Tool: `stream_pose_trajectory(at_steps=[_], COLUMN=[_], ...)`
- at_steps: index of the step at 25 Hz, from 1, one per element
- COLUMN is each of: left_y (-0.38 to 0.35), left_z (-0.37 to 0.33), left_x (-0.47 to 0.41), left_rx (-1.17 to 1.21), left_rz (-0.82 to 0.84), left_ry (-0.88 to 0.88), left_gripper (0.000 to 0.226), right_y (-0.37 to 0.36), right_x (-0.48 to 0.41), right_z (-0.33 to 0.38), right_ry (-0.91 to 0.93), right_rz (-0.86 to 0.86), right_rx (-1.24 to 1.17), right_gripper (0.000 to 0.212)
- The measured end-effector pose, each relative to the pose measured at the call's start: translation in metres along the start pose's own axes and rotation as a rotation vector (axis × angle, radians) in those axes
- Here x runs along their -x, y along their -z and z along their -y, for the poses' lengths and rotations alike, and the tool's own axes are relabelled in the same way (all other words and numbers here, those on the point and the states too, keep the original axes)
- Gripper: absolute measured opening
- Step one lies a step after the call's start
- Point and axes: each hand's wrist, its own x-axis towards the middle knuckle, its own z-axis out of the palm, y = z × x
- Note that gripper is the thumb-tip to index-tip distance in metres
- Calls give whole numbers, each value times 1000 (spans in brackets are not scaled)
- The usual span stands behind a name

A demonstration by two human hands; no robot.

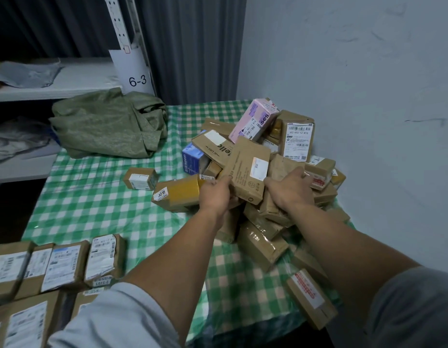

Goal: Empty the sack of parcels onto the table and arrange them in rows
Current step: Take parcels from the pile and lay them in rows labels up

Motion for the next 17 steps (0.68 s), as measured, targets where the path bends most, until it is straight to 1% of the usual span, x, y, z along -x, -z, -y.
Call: stream_pose_trajectory(at_steps=[3,7,9,12,14,17], left_y=[29,77,97,122,135,147], left_z=[3,18,25,41,53,63], left_x=[9,27,37,45,51,58], left_rx=[40,26,44,41,4,8], left_rz=[-5,-43,-55,-81,-95,-117], left_ry=[19,49,44,44,56,77], left_gripper=[15,17,16,20,23,24], right_y=[-10,-31,-40,-58,-67,-78], right_x=[23,54,67,85,97,107], right_z=[4,-5,-10,-15,-16,-22], right_ry=[-2,-37,-49,-48,-47,-32], right_rz=[24,49,44,60,82,131], right_rx=[12,27,20,3,-1,28], right_gripper=[93,91,91,91,93,101])
